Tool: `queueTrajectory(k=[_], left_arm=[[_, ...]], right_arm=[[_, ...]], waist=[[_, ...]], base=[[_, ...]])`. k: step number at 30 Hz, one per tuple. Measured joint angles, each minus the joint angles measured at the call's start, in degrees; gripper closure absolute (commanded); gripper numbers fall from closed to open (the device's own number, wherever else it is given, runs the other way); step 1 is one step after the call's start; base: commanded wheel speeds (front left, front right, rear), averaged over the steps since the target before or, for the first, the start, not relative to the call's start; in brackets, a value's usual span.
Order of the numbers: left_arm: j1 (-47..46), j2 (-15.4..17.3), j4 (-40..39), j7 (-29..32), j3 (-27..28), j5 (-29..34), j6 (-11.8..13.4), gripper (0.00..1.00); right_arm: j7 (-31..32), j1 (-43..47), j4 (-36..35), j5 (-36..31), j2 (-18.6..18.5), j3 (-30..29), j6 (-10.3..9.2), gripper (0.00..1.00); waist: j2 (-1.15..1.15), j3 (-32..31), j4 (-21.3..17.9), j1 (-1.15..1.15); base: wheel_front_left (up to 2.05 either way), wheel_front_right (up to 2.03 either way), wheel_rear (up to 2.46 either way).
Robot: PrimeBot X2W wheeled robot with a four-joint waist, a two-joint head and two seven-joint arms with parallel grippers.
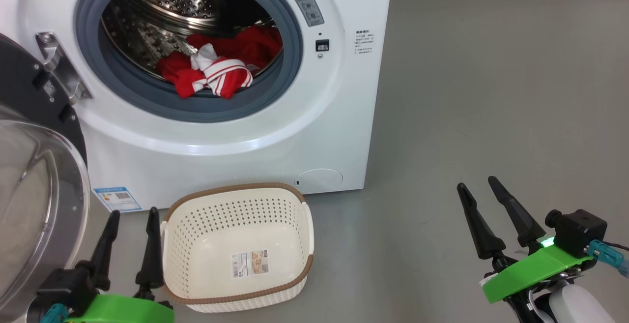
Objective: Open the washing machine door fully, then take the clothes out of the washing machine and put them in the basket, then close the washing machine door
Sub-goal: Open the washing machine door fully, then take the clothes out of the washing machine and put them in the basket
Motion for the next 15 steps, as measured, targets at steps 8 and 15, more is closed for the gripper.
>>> queueTrajectory(k=[8, 15], left_arm=[[0.03, -0.42, 0.00, 0.00, 0.65, 0.75, -0.54, 0.00], [0.03, -0.87, 0.05, 0.00, 1.42, 1.27, -1.05, 0.00]], right_arm=[[0.00, 0.00, -0.02, -0.02, 0.02, -0.05, 0.00, 0.00], [0.00, 0.00, -0.11, -0.03, 0.02, -0.07, 0.00, 0.00]], waist=[[0.00, 0.00, 0.30, 0.00], [0.00, 0.27, 0.50, 0.00]], base=[[0.00, 0.00, 0.00], [0.00, 0.00, 0.00]])
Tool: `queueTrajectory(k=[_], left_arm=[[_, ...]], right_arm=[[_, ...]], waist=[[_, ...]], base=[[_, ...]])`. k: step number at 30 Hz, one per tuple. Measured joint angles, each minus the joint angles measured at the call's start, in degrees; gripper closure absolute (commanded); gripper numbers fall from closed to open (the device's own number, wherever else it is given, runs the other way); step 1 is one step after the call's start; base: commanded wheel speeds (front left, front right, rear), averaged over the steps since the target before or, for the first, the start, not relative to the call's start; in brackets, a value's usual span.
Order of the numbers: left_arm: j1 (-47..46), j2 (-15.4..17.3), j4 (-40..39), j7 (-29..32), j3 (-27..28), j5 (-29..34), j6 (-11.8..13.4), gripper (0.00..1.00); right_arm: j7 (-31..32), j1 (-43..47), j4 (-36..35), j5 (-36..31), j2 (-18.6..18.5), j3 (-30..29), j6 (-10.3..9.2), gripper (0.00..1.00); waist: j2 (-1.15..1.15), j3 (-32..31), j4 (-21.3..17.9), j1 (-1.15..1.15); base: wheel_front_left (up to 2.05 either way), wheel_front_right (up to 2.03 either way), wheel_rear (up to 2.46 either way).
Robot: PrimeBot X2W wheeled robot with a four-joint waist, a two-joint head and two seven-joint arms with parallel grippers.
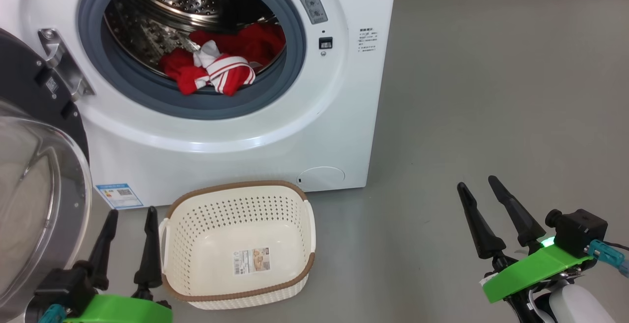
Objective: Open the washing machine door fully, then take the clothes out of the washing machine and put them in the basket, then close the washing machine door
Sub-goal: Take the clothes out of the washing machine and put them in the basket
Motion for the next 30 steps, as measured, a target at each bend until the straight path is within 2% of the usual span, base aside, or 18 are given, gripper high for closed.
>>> queueTrajectory(k=[20, 30], left_arm=[[0.00, -0.77, 0.10, 0.00, 1.08, 1.78, -1.43, 0.00], [0.00, -1.11, 0.12, 0.00, 1.34, 2.00, -1.49, 0.00]], right_arm=[[0.00, 0.00, -0.13, 0.00, 0.03, 0.01, 0.00, 0.00], [0.00, 0.00, -0.16, 0.00, 0.02, 0.01, 0.00, 0.00]], waist=[[0.00, 0.09, 0.11, 0.00], [0.00, 0.63, 0.09, 0.00]], base=[[0.03, -0.03, 0.00], [1.07, -1.07, 0.00]])
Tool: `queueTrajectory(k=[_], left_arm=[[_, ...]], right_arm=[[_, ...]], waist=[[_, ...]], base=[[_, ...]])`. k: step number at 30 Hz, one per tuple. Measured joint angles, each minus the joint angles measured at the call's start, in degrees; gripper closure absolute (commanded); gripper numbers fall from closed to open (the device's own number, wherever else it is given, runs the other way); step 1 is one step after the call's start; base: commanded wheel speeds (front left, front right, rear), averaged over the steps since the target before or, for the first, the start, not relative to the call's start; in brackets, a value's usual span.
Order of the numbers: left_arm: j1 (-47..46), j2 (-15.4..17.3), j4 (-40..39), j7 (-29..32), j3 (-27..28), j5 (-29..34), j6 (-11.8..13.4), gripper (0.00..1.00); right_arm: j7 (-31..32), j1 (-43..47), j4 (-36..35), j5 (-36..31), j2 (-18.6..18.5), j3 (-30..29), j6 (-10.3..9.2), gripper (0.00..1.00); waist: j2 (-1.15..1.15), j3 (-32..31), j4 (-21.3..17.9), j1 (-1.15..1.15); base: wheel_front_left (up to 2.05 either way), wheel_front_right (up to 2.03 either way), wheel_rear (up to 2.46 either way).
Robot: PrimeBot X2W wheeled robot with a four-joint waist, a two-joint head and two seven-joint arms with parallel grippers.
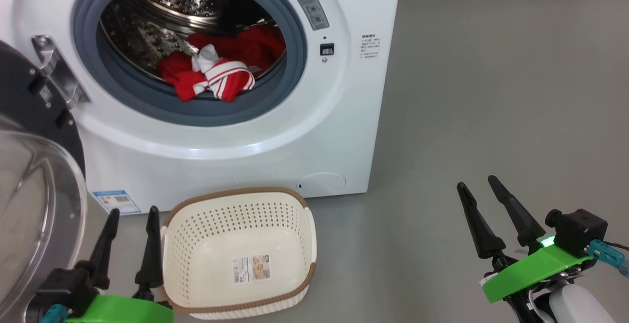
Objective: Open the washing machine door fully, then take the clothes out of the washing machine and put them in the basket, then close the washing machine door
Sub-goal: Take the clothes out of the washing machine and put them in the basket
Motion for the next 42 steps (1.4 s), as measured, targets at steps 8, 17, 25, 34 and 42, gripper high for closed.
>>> queueTrajectory(k=[8, 17, 25, 34, 42], left_arm=[[-0.02, -0.03, 0.38, 0.00, 0.07, 0.00, -0.02, 0.00], [-0.07, -0.05, 0.45, 0.00, 0.19, 0.00, -0.44, 0.00], [-0.07, -0.07, 0.64, 0.00, 0.26, 0.01, -0.44, 0.00], [-0.07, -0.08, 0.83, 0.00, 0.43, 0.44, -0.44, 0.00], [-0.08, -0.10, 0.89, 0.00, 0.53, 0.44, -0.44, 0.00]], right_arm=[[0.00, -0.01, -0.01, 0.00, 0.01, 0.01, 0.00, 0.00], [0.00, -0.06, -0.02, 0.00, -0.01, 0.18, 0.00, 0.00], [0.00, -0.07, 0.01, 0.00, -0.04, 0.43, 0.00, 0.00], [0.00, -0.08, 0.04, 0.00, -0.13, 0.56, 0.00, 0.00], [0.00, -0.09, 0.05, 0.00, -0.12, 0.55, 0.00, 0.00]], waist=[[0.00, 0.44, 0.05, 0.00], [0.00, 0.75, 0.26, 0.00], [0.00, 0.76, 0.38, 0.00], [0.00, 0.71, 0.34, 0.00], [0.00, 1.02, 0.32, 0.00]], base=[[1.63, -1.63, 0.00], [0.85, -0.85, 0.00], [0.02, -0.02, 0.00], [0.00, 0.00, 0.00], [0.00, 0.00, 0.00]])
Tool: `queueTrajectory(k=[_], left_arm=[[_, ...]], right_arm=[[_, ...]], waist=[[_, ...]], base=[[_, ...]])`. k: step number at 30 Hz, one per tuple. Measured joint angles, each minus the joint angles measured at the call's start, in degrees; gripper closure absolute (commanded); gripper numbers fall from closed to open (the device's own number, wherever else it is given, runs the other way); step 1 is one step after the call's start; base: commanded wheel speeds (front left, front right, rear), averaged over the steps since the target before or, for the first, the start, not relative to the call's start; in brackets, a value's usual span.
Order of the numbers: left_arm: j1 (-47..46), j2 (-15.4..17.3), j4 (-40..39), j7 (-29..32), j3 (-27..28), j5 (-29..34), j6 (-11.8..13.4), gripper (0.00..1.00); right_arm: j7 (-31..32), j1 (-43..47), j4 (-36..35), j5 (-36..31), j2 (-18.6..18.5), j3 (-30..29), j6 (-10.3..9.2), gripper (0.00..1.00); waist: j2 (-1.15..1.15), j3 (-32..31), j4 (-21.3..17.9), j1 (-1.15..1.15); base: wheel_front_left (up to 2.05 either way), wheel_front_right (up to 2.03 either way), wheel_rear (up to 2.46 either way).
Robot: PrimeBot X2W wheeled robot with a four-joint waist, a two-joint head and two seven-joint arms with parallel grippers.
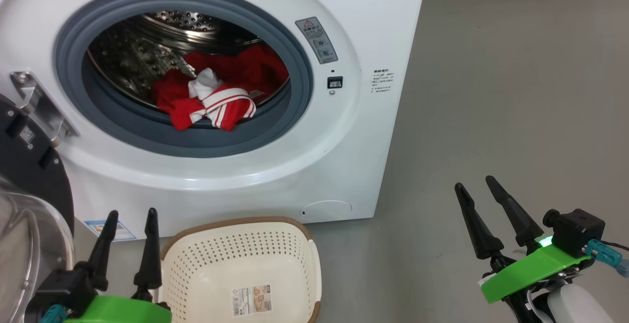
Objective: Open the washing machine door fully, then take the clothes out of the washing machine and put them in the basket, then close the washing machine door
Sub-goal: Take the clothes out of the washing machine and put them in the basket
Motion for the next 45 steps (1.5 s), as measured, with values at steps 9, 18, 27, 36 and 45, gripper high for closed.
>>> queueTrajectory(k=[9, 18, 27, 36, 45], left_arm=[[-0.03, -0.05, 0.20, 0.00, 0.15, 0.00, 0.01, 0.00], [-0.04, -0.11, 0.09, 0.00, 0.22, 0.00, 0.03, 0.00], [-0.18, -0.11, -0.14, 0.00, 0.27, 0.16, 0.36, 0.00], [-0.59, -0.05, -0.69, 0.00, 0.43, 0.81, 0.68, 0.00], [-2.74, -0.07, -1.38, 0.00, 0.70, 1.57, 1.59, 0.00]], right_arm=[[0.00, -0.08, -0.01, -0.03, 0.02, -0.22, 0.00, 0.00], [0.00, -0.08, -0.05, -0.53, 0.12, -0.64, 0.00, 0.00], [0.00, -0.15, -0.43, -1.10, 0.16, -1.36, 0.00, 0.00], [0.00, -0.46, -0.77, -1.97, 0.71, -2.37, 0.00, 0.00], [0.00, -0.83, -1.43, -3.07, 1.16, -3.02, 0.00, 0.00]], waist=[[0.00, 0.30, 0.08, 0.00], [0.00, 0.56, 0.06, 0.00], [0.00, 1.52, -0.03, 0.00], [0.00, 2.96, -0.26, 0.00], [0.00, 5.43, -0.66, 0.00]], base=[[0.00, 0.00, 0.00], [0.00, 0.00, 0.00], [0.00, 0.00, 0.00], [0.00, 0.00, 0.00], [0.00, 0.00, 0.00]])
